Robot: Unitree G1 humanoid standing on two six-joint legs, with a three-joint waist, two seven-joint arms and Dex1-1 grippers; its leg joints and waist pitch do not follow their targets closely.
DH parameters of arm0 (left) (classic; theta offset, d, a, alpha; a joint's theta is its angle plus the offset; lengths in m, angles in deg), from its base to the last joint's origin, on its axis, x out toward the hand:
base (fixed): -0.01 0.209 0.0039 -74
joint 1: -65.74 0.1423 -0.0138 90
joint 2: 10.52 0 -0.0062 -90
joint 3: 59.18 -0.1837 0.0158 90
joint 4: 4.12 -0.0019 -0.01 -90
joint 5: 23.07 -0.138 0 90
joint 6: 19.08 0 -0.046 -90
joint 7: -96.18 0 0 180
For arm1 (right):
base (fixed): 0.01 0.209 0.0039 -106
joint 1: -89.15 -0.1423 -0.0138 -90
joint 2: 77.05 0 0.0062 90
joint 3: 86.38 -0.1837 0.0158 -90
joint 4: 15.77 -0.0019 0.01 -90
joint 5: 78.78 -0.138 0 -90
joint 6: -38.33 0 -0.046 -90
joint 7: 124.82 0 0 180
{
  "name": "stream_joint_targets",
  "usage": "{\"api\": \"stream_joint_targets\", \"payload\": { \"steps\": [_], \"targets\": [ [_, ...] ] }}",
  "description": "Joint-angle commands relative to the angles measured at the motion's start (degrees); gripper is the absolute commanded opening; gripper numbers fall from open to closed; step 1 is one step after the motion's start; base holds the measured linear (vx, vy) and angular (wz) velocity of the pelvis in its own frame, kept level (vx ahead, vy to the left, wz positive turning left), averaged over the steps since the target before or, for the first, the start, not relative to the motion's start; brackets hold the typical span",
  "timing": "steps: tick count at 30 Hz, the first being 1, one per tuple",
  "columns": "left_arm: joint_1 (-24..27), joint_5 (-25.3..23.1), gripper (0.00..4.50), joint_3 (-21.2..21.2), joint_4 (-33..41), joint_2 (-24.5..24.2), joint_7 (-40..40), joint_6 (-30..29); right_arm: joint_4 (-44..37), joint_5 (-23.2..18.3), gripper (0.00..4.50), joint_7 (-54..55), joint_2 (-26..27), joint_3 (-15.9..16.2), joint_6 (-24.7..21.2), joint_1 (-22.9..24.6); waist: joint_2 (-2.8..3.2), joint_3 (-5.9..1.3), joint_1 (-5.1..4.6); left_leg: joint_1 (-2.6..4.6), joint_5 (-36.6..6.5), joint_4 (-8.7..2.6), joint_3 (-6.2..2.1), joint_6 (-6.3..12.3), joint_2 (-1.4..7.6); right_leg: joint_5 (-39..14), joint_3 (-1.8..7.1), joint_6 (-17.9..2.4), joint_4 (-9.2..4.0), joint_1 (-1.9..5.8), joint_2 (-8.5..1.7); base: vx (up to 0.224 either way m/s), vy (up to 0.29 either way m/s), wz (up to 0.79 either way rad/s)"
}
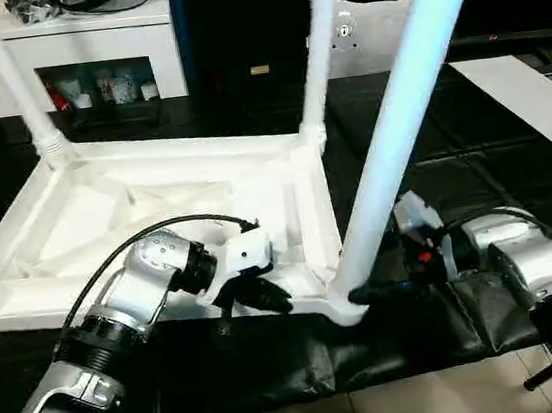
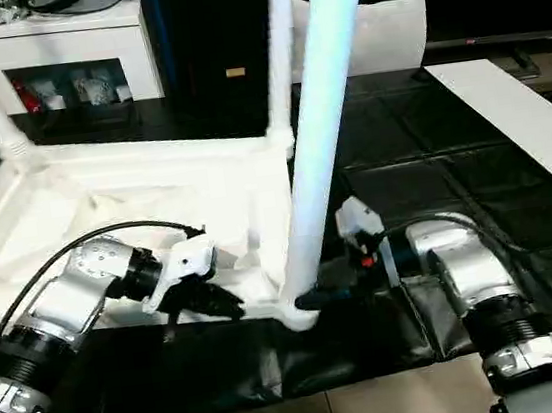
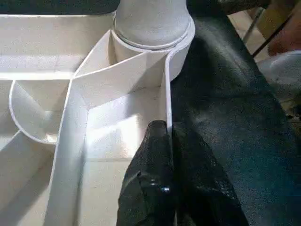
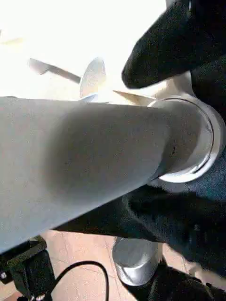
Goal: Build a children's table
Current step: Rotate leg to tighten
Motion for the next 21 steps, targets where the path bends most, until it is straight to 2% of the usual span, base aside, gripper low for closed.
{"api": "stream_joint_targets", "payload": {
  "steps": [1,7,8,11,12,16,18,20,21],
  "targets": [
    [-1.1,0.6,0.0,-1.5,1.3,0.0,2.3,1.2,-0.5,-0.4,3.29,-1.2,-0.1,0.4,0.1,-0.8,0.44,-4.19,-0.21,-0.2,-11.6,-4.02,1.02,3.47,0.15,-21.4,2.48,-8.7,-4.23,4.26,-2.46,0.0,0.0,0.0],
    [-1.1,0.6,0.0,-1.3,1.0,-0.1,2.6,1.4,-0.5,-1.1,2.81,-2.7,0.2,0.8,-0.5,-0.7,0.34,-4.24,-0.26,-0.29,-11.0,-4.0,1.05,3.57,0.15,-21.0,2.49,-8.7,-4.16,4.28,-2.42,0.0,0.0,0.0],
    [-1.0,0.6,0.0,-1.1,1.0,-0.2,2.7,1.4,-0.7,-1.3,2.63,-3.0,0.3,0.9,-0.8,-0.5,0.09,-4.2,-0.24,-0.31,-11.0,-4.01,1.06,3.63,0.17,-21.2,2.48,-8.6,-4.19,4.28,-2.43,0.0,0.0,0.0],
    [-0.7,1.1,0.0,-0.6,1.2,-0.2,2.5,0.9,-1.8,-2.1,2.47,-3.5,0.5,1.1,-2.2,0.2,0.31,-4.18,-0.14,-0.3,-10.7,-4.06,1.02,3.59,0.21,-20.9,2.52,-8.7,-4.1,4.28,-2.45,0.0,0.0,0.0],
    [-0.6,1.6,0.0,-0.4,1.2,-0.1,2.1,0.5,-2.5,-2.5,2.26,-3.5,0.6,1.0,-3.2,0.6,0.32,-4.16,-0.09,-0.19,-10.9,-4.03,1.08,3.51,0.16,-21.3,2.52,-8.6,-4.2,4.24,-2.43,0.0,0.0,0.0],
    [-0.8,1.9,0.0,0.9,1.5,1.5,-2.3,-3.2,-6.2,-4.7,2.07,0.1,2.5,0.4,-9.7,2.3,0.38,-4.1,-0.02,-0.33,-11.0,-4.11,1.02,3.18,0.13,-22.2,2.47,-8.1,-4.26,4.33,-2.41,0.0,0.0,0.0],
    [-1.4,1.2,0.0,2.1,1.0,3.6,-7.4,-5.7,-6.9,-4.0,2.04,6.4,5.1,0.0,-13.1,2.3,0.39,-3.95,-0.09,-0.16,-11.4,-4.13,1.0,2.59,-0.04,-24.2,2.41,-7.1,-4.58,4.11,-2.41,0.0,0.0,0.0],
    [-1.9,0.7,0.0,3.3,0.5,5.7,-11.9,-7.6,-5.7,-1.9,2.04,14.0,8.3,-0.7,-13.6,1.8,0.43,-3.75,-0.46,0.03,-13.2,-4.01,0.99,1.88,-0.4,-29.0,1.97,-5.1,-5.44,3.98,-2.4,0.0,0.0,0.0],
    [-2.3,0.9,0.0,4.2,0.7,7.5,-14.7,-9.9,-4.7,-1.2,2.04,19.7,11.0,-1.9,-14.0,1.0,0.42,-3.54,-0.7,0.33,-14.3,-3.78,0.99,1.28,-0.77,-33.2,1.5,-3.2,-6.2,3.59,-2.41,0.0,0.0,0.0]
  ]
}}
